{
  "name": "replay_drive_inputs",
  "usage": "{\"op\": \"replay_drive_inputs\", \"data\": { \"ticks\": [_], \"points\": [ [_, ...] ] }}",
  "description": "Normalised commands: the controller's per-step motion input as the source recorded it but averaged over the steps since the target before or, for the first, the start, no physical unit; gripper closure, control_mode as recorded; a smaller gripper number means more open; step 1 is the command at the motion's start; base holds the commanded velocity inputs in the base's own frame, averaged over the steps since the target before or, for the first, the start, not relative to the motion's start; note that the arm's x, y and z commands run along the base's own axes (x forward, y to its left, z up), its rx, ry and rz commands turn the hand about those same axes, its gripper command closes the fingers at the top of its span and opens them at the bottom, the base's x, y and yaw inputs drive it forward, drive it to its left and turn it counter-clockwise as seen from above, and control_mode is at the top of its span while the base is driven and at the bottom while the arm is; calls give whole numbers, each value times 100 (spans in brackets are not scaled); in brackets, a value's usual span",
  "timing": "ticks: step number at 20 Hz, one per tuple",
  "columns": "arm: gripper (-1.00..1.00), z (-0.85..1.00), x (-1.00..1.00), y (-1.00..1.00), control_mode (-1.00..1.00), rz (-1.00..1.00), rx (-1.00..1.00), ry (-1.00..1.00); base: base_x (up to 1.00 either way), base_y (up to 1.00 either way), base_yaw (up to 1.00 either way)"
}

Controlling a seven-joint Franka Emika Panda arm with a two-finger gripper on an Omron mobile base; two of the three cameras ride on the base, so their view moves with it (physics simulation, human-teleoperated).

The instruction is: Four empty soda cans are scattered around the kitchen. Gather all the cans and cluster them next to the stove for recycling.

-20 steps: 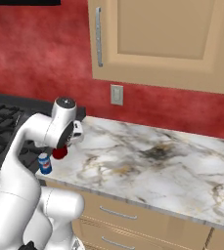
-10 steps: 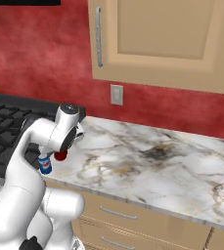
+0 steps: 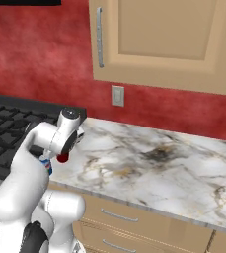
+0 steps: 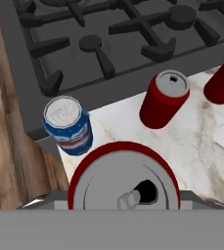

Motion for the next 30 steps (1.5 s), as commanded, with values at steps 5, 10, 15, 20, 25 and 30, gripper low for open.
{"op": "replay_drive_inputs", "data": {
  "ticks": [5,10,15,20,25,30],
  "points": [
    [100,-14,18,1,-100,7,-2,0,0,0,0],
    [100,-8,13,2,-100,5,0,0,0,0,0],
    [100,-11,2,2,-100,3,0,0,0,0,0],
    [100,-14,0,0,-100,1,-1,0,0,0,0],
    [100,-11,0,3,-100,0,-2,-1,0,0,0],
    [100,-9,0,10,-100,0,-3,0,0,0,0]
  ]
}}
